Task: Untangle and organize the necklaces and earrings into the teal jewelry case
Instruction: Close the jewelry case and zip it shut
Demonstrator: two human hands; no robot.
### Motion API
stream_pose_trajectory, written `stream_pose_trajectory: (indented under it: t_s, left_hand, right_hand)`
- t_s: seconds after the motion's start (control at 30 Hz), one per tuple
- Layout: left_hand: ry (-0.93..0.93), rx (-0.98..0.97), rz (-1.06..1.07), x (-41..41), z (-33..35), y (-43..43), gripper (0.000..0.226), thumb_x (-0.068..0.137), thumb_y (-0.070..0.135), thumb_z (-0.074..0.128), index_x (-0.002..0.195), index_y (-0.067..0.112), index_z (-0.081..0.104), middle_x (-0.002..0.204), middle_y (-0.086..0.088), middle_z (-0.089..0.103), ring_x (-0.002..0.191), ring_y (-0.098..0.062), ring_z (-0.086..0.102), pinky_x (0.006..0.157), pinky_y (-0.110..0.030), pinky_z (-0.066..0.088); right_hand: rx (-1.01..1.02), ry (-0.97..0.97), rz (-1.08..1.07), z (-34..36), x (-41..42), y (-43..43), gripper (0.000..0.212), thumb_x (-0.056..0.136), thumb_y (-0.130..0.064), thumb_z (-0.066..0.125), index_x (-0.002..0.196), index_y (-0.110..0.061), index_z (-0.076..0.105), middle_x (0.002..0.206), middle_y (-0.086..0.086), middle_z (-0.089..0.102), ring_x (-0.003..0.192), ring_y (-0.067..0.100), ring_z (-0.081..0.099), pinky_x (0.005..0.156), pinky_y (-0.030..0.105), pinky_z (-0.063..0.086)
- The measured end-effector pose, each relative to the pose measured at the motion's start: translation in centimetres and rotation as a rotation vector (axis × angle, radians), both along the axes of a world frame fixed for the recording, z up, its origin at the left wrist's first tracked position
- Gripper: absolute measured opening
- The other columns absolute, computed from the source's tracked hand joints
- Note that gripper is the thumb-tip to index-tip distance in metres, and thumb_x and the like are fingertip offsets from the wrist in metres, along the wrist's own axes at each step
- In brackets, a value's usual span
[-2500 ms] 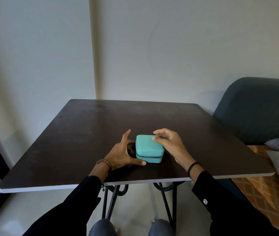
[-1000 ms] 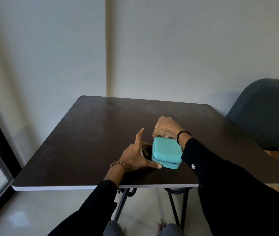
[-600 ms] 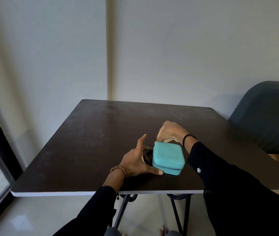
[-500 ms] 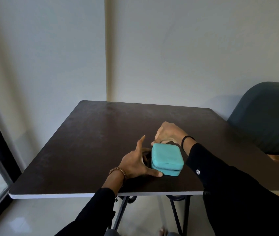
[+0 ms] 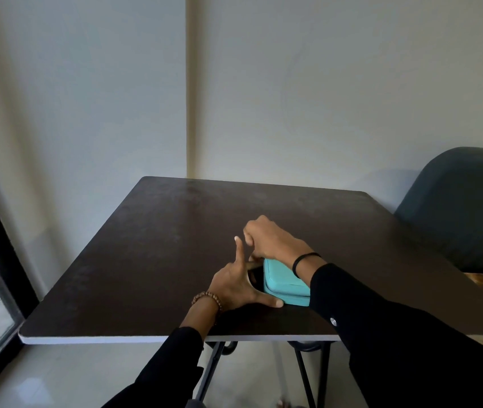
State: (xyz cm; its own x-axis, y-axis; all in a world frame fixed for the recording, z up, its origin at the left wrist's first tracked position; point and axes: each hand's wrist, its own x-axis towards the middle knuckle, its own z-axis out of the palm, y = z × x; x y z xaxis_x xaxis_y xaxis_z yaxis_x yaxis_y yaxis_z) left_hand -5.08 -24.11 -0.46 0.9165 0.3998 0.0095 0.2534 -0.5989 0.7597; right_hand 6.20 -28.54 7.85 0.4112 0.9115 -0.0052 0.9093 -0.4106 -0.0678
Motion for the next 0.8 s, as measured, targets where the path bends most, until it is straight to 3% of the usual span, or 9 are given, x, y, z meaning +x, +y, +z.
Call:
stream_pose_trajectory:
  t_s: [0.07,0.13,0.23,0.27,0.43,0.53,0.6,0.73,0.8]
  left_hand:
    - [-0.021,-0.005,0.01,0.0,0.0,0.0,0.152,0.062,0.056,0.087,0.148,0.02,-0.033,0.149,0.003,0.049,0.134,-0.019,0.05,0.111,-0.034,0.037]
    - [-0.035,-0.013,0.022,0.0,-0.1,0.0,0.151,0.058,0.059,0.088,0.152,0.022,-0.025,0.148,0.003,0.05,0.132,-0.018,0.052,0.11,-0.034,0.041]
    - [-0.043,-0.018,0.045,-0.1,-0.1,-0.1,0.15,0.052,0.064,0.088,0.153,0.026,-0.016,0.146,0.006,0.052,0.129,-0.013,0.054,0.109,-0.036,0.045]
    - [-0.046,-0.019,0.051,-0.2,0.0,-0.1,0.15,0.052,0.064,0.088,0.153,0.026,-0.016,0.145,0.005,0.053,0.128,-0.013,0.055,0.108,-0.036,0.047]
    - [-0.04,-0.01,0.084,-0.6,0.7,-0.9,0.156,0.059,0.053,0.09,0.147,0.021,-0.035,0.147,-0.002,0.051,0.128,-0.018,0.054,0.108,-0.03,0.044]
    - [-0.036,0.008,0.101,-0.9,1.1,-1.1,0.157,0.058,0.052,0.09,0.147,0.021,-0.036,0.145,-0.002,0.053,0.125,-0.017,0.057,0.104,-0.028,0.044]
    - [-0.02,0.025,0.103,-0.8,0.8,-0.9,0.159,0.054,0.058,0.089,0.149,0.023,-0.034,0.141,0.002,0.056,0.12,-0.015,0.059,0.103,-0.029,0.045]
    - [0.024,0.115,0.104,-0.5,0.3,-0.3,0.145,0.046,0.075,0.076,0.157,0.015,0.004,0.126,0.013,0.062,0.106,-0.004,0.061,0.091,-0.022,0.047]
    - [0.038,0.169,0.094,-0.4,0.2,-0.2,0.13,0.05,0.075,0.069,0.152,0.008,0.023,0.102,0.022,0.058,0.087,0.005,0.057,0.083,-0.02,0.047]
  right_hand:
    - [0.01,-0.071,0.074,-0.2,-0.8,-0.4,0.038,0.088,-0.002,0.073,0.066,-0.017,0.046,0.078,0.003,0.054,0.065,0.02,0.06,0.059,0.03,0.05]
    - [0.037,-0.115,0.129,-0.4,-1.5,-1.0,0.035,0.094,-0.002,0.066,0.068,-0.017,0.048,0.076,0.002,0.054,0.062,0.015,0.056,0.056,0.024,0.042]
    - [0.083,-0.151,0.173,-1.0,-2.1,-2.1,0.005,0.099,-0.006,0.059,0.098,-0.01,0.06,0.089,0.007,0.06,0.076,0.022,0.064,0.064,0.031,0.049]
    - [0.093,-0.155,0.172,-1.3,-2.2,-2.5,0.006,0.1,-0.006,0.057,0.106,-0.009,0.059,0.093,0.007,0.06,0.08,0.023,0.065,0.067,0.032,0.052]
    - [0.009,-0.174,0.162,-1.3,-3.4,-3.5,0.058,0.099,-0.002,0.06,0.151,-0.004,0.035,0.12,0.014,0.061,0.101,0.028,0.066,0.088,0.038,0.057]
    - [-0.087,-0.131,0.122,-1.1,-3.9,-3.6,0.073,0.097,-0.006,0.064,0.157,-0.005,0.023,0.126,0.014,0.061,0.109,0.026,0.065,0.096,0.035,0.054]
    - [-0.071,-0.178,0.151,-1.4,-4.1,-3.9,0.085,0.091,-0.007,0.071,0.158,-0.003,0.018,0.125,0.013,0.061,0.107,0.026,0.065,0.093,0.033,0.053]
    - [0.077,-0.353,0.288,-2.2,-4.7,-5.7,0.093,0.089,0.004,0.067,0.159,0.004,0.006,0.127,0.016,0.056,0.107,0.026,0.061,0.087,0.034,0.055]
    - [0.111,-0.37,0.308,-2.5,-5.2,-6.6,0.094,0.087,0.007,0.068,0.158,0.007,0.006,0.129,0.016,0.051,0.11,0.026,0.057,0.084,0.033,0.055]
